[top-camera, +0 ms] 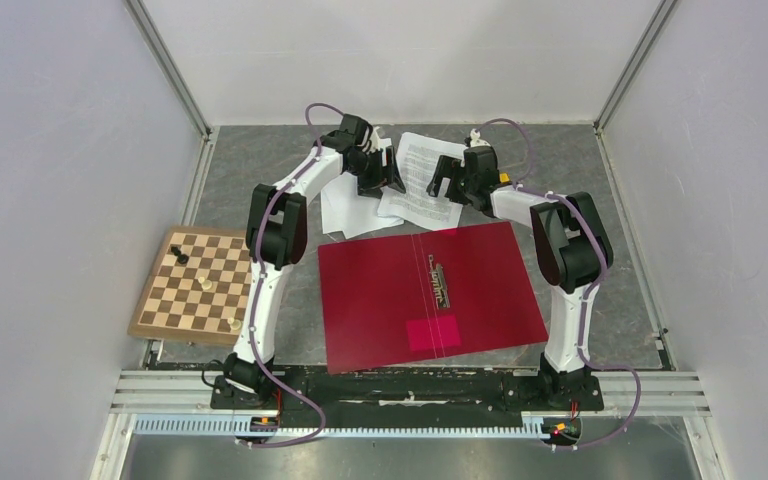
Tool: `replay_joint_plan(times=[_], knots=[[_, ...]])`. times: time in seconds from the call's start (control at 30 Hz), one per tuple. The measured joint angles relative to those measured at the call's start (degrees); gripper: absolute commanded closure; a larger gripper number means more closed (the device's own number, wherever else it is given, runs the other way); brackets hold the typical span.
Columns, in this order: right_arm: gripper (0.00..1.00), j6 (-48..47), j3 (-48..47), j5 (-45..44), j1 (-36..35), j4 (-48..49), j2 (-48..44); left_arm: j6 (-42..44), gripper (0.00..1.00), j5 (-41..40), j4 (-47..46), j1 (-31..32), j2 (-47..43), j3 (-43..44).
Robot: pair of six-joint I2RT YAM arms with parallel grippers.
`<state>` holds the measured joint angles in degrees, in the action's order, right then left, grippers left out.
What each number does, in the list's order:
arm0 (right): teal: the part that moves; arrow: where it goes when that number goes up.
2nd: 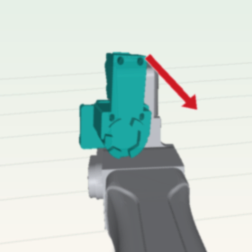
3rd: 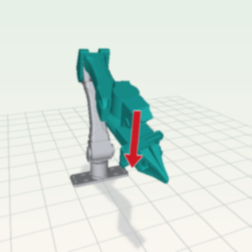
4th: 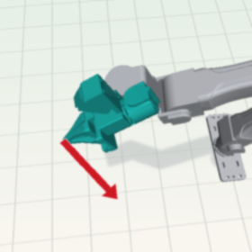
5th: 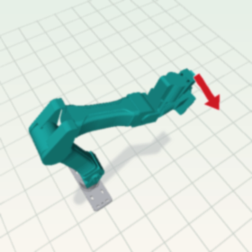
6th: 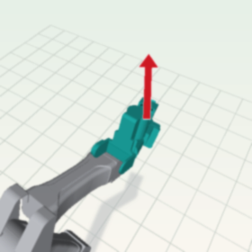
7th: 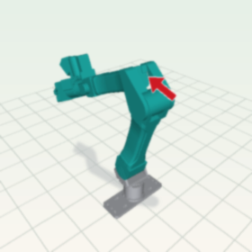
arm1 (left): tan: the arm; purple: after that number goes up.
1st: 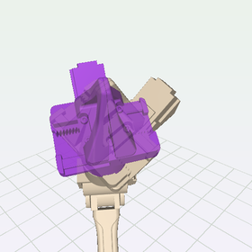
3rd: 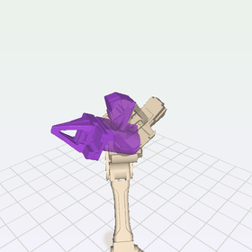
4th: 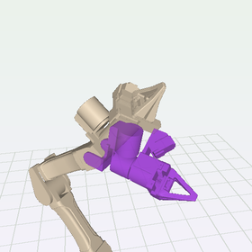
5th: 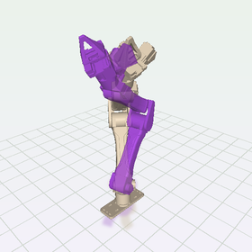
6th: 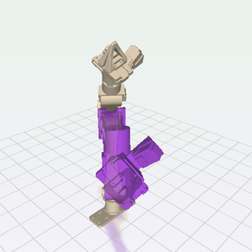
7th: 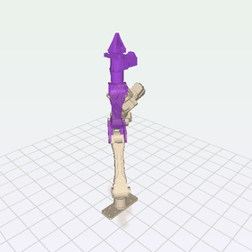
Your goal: Put the files into the folder
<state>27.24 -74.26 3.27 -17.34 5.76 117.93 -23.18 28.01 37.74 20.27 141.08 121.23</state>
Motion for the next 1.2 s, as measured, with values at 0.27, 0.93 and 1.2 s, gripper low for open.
replay_joint_plan(times=[0.27, 0.93, 1.2], knots=[[0.02, 0.2, -0.3, 1.5, 0.3, 0.3, 0.3, -5.7, 0.36, 3.8, -1.2, 0.0, 0.0, 0.9], [0.02, 0.2, -1.0, 3.6, 0.7, 0.4, 0.9, -17.9, 0.29, 5.4, -4.7, -1.7, -0.2, 0.6], [0.02, 0.2, -1.0, 4.2, 0.9, 0.4, 0.9, -24.0, 0.3, 5.6, -7.8, -2.5, -1.9, -3.4]])
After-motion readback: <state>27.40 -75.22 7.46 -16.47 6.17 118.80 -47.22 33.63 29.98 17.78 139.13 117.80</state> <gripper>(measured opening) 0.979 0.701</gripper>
